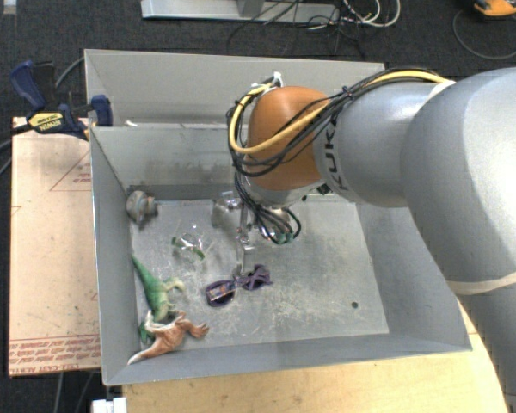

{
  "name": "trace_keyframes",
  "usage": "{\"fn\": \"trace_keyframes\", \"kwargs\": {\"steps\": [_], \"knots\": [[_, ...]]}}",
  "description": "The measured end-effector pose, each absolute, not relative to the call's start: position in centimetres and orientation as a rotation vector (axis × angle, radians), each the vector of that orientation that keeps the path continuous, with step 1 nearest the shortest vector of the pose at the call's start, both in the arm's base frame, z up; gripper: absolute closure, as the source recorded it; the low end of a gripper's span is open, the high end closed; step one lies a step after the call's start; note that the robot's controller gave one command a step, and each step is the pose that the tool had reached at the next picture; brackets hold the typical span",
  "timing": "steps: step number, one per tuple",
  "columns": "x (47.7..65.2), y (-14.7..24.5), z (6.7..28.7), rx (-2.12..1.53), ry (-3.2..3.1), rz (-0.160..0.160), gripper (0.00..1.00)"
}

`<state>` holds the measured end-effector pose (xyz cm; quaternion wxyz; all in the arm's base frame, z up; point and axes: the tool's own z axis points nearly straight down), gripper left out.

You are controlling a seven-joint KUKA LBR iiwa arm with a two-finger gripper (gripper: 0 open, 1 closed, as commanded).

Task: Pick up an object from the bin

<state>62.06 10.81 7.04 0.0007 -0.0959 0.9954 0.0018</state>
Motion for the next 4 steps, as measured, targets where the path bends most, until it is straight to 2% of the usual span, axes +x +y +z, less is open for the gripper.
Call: {"fn": "trace_keyframes", "kwargs": {"steps": [1, 2, 3, 4], "knots": [[58.6, 7.8, 7.0, -0.478, 3.100, 0.005, 0.00], [59.0, 7.6, 7.0, -0.494, 3.098, 0.007, 0.00], [53.3, 8.8, 7.2, -0.740, 3.048, 0.006, 0.00], [54.2, 10.7, 7.0, -0.920, 2.998, 0.011, 1.00]]}}
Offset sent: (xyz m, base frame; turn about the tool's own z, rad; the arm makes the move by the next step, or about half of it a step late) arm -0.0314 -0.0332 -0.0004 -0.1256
